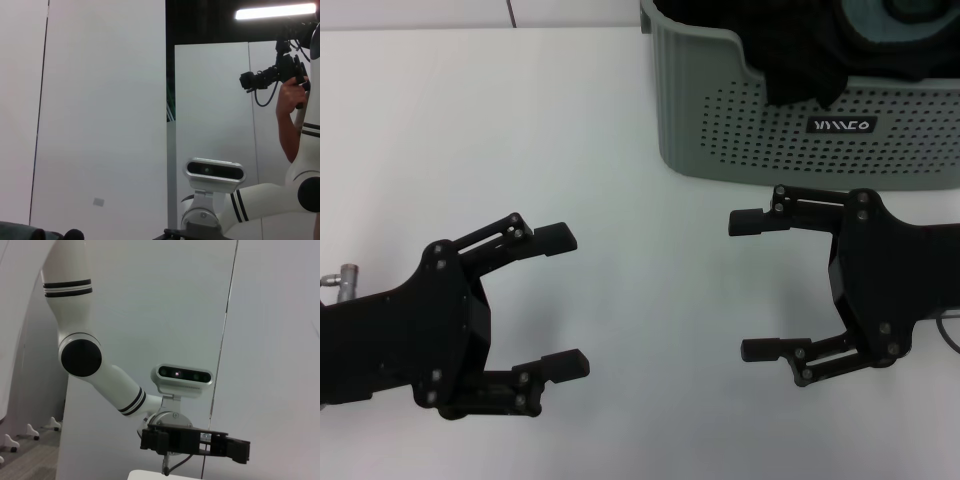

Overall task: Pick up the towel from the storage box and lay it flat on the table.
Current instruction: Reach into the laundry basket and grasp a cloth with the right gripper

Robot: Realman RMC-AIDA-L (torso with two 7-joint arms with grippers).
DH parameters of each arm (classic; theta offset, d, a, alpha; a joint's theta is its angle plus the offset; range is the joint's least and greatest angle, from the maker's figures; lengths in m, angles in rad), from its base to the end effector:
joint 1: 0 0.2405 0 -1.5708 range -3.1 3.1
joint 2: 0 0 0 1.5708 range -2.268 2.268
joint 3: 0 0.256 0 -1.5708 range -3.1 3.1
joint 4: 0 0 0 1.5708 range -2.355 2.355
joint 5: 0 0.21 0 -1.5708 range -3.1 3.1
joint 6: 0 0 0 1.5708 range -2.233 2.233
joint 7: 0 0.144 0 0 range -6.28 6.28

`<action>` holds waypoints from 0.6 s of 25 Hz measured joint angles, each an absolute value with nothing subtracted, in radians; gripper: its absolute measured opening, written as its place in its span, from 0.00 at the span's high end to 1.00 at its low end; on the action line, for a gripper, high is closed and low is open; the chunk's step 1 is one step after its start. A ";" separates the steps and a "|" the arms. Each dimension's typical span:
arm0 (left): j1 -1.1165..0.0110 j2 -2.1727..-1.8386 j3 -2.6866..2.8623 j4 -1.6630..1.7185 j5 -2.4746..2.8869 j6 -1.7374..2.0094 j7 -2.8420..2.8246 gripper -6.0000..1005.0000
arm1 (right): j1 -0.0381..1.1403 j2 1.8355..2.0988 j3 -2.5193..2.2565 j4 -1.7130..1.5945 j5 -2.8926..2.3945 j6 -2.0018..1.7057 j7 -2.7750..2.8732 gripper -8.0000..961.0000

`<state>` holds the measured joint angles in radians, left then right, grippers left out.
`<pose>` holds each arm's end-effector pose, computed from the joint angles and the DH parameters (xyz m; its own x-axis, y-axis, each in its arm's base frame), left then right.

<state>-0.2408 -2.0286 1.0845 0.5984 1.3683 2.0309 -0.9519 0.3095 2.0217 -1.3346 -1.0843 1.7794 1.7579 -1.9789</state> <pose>-0.2523 0.2172 0.0237 0.5393 -0.0381 0.8413 0.0845 -0.9915 -0.0990 0.1700 0.2677 0.0188 0.7142 0.2234 -0.6633 0.1979 -0.9735 -0.1148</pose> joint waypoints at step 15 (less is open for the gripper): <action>-0.241 -2.031 1.080 0.599 1.368 2.031 -0.950 0.11 | 0.312 2.019 -1.275 -1.130 1.818 1.727 -1.893 0.08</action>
<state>-0.2406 -2.0314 1.0805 0.5988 1.3682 2.0310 -0.9499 0.3117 2.0188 -1.2754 -1.1298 1.8180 1.7265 -1.8925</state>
